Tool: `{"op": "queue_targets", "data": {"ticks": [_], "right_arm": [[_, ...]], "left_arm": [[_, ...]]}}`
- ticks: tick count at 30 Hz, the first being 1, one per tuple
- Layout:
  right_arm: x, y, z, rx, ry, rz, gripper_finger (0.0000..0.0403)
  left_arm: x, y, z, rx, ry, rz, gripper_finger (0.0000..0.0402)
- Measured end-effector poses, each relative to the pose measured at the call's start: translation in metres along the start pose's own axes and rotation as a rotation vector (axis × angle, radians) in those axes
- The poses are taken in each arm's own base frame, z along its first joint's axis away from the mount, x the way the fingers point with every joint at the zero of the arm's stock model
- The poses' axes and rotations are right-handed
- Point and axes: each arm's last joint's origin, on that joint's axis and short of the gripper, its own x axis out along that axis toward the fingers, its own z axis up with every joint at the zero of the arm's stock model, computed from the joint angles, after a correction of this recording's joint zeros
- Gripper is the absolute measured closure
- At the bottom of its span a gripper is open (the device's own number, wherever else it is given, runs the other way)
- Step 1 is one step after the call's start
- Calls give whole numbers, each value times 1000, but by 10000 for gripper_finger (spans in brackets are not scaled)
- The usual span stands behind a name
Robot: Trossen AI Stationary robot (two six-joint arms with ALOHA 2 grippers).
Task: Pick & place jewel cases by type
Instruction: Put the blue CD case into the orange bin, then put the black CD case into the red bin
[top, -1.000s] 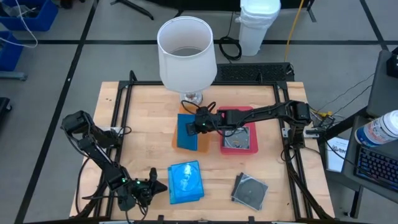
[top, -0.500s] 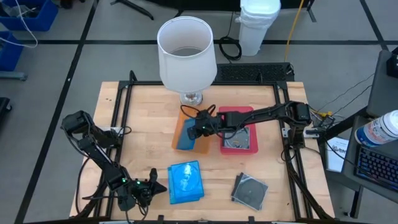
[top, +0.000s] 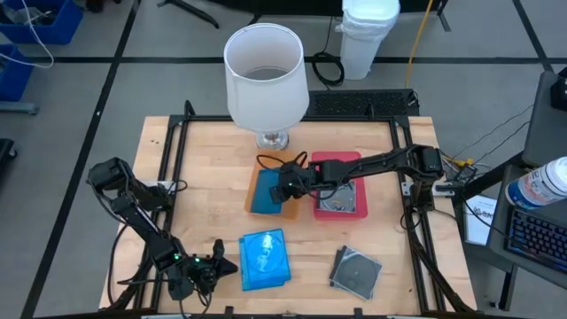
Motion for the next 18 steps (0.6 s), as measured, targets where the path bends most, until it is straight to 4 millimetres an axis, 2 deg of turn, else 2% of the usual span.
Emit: {"op": "queue_targets", "data": {"ticks": [8,15,18], "right_arm": [[-10,1,0,10,11,0,222],[-40,8,3,-17,-17,51,222],[-54,18,-5,-141,-40,99,222]], "left_arm": [[0,0,0,-9,0,0,360],[1,1,-2,1,17,10,360],[2,2,-4,-4,33,12,360]]}}
